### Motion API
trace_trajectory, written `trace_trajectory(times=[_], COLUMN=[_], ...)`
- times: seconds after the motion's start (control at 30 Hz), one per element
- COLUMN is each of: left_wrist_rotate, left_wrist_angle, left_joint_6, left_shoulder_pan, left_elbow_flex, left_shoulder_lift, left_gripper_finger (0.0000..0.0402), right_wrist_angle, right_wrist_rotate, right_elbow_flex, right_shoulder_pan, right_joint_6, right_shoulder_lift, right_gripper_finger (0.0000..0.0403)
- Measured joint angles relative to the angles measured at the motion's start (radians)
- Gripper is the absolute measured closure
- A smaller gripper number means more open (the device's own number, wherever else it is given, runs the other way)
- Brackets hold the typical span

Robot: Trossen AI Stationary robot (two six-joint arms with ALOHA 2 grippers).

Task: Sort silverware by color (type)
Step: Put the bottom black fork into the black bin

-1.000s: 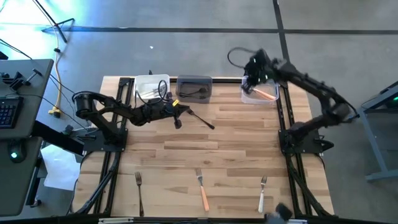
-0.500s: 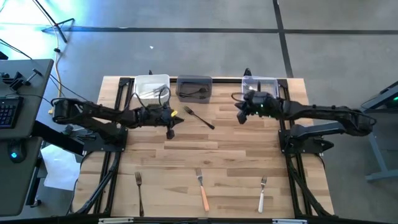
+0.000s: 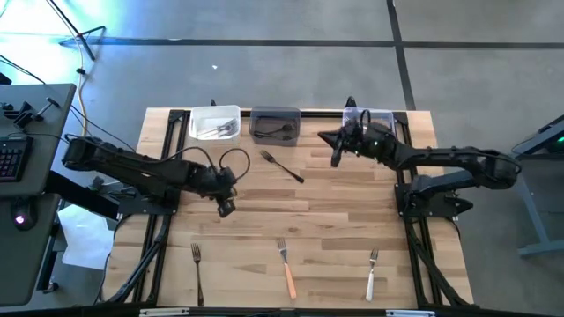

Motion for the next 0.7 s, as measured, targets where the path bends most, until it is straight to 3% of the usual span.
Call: trace_trajectory(times=[0.13,0.27,0.47,0.7], left_wrist_rotate=[0.068,0.161,0.243,0.311], left_wrist_angle=[-0.240,-0.373,-0.369,-0.306], left_joint_6=[-0.224,-0.511,-1.011,-1.572], left_shoulder_pan=[-0.084,-0.200,-0.422,-0.653], left_elbow_flex=[0.110,0.193,0.241,0.242], left_shoulder_lift=[0.000,0.000,0.015,0.128], left_gripper_finger=[0.0401,0.0401,0.0401,0.0400], right_wrist_angle=[0.117,0.138,0.254,0.336], right_wrist_rotate=[-0.154,-0.158,-0.158,-0.166], right_elbow_flex=[0.000,0.000,0.000,0.000], right_shoulder_pan=[-0.080,-0.082,-0.067,-0.057], right_joint_6=[0.008,0.015,0.040,0.038], right_shoulder_lift=[0.078,0.150,0.238,0.253], right_gripper_finger=[0.0403,0.0403,0.0403,0.0403])
